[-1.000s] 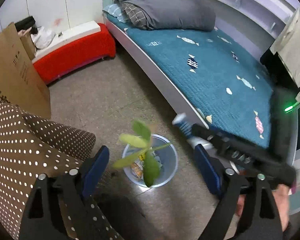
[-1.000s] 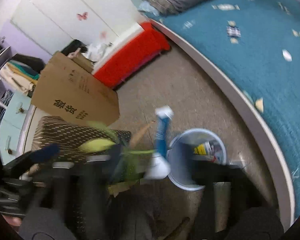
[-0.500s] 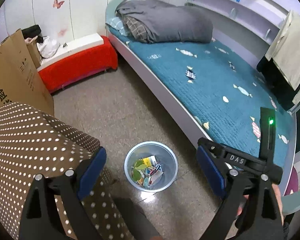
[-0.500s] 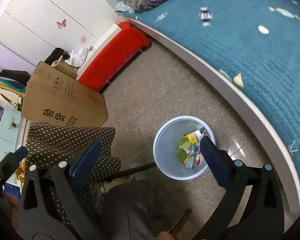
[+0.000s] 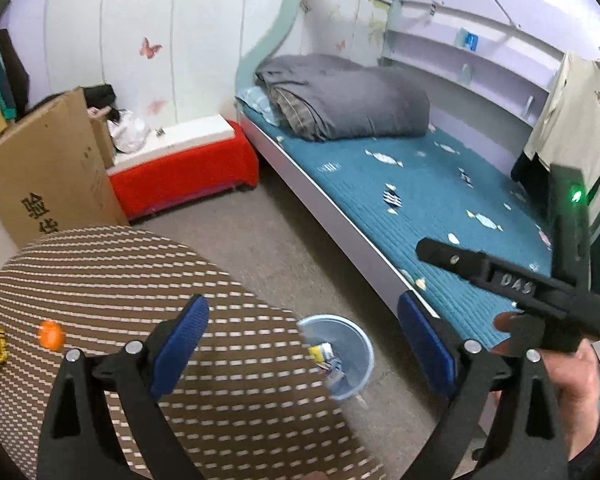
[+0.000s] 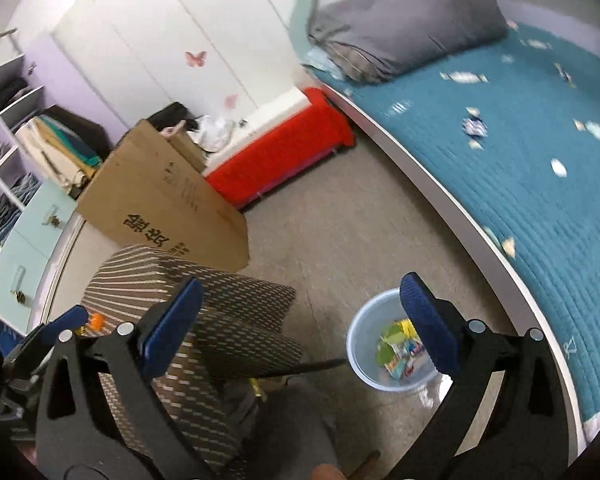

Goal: Collect trash
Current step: 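Return both tools to the table toward the yellow packets and orange cap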

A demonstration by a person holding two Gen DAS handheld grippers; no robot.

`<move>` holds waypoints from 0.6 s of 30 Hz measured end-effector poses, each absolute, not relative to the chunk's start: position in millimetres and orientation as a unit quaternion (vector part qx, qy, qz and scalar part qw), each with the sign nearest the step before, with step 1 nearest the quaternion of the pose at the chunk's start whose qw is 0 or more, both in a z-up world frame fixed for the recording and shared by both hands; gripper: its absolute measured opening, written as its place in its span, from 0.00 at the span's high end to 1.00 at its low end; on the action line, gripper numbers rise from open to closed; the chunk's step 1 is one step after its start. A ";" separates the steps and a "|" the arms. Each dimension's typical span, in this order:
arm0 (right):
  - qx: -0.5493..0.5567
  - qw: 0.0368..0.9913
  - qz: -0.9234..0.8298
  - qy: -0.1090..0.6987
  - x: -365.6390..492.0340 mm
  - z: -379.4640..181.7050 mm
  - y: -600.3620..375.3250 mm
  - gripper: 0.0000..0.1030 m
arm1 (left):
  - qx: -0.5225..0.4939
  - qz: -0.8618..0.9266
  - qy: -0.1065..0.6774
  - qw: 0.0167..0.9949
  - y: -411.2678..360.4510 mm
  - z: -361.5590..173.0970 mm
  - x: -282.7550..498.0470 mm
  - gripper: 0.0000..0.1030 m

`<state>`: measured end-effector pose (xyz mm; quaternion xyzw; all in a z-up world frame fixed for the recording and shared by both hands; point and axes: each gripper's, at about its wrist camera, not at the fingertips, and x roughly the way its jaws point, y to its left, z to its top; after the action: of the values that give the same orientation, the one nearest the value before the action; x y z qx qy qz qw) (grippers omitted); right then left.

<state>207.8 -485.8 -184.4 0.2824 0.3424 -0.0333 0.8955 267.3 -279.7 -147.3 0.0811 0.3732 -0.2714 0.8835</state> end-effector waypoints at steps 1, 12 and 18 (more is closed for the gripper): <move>0.276 0.898 -0.030 0.341 209.4 -178.3 -478.1 0.06 | 0.081 -0.268 0.368 0.887 -273.2 -144.4 266.7 0.10; 0.193 0.926 0.028 0.323 232.9 -121.7 -372.2 0.06 | 0.063 -0.197 0.299 0.931 -169.7 -109.6 250.3 0.08; 0.154 0.929 0.058 0.332 251.1 -119.1 -312.0 0.06 | 0.057 -0.154 0.283 0.945 -108.9 -106.3 248.2 0.08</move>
<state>251.1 -312.0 -119.1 0.1539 0.3322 0.0582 0.9288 248.2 -108.9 -106.3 0.0565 0.2835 -0.1543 0.9448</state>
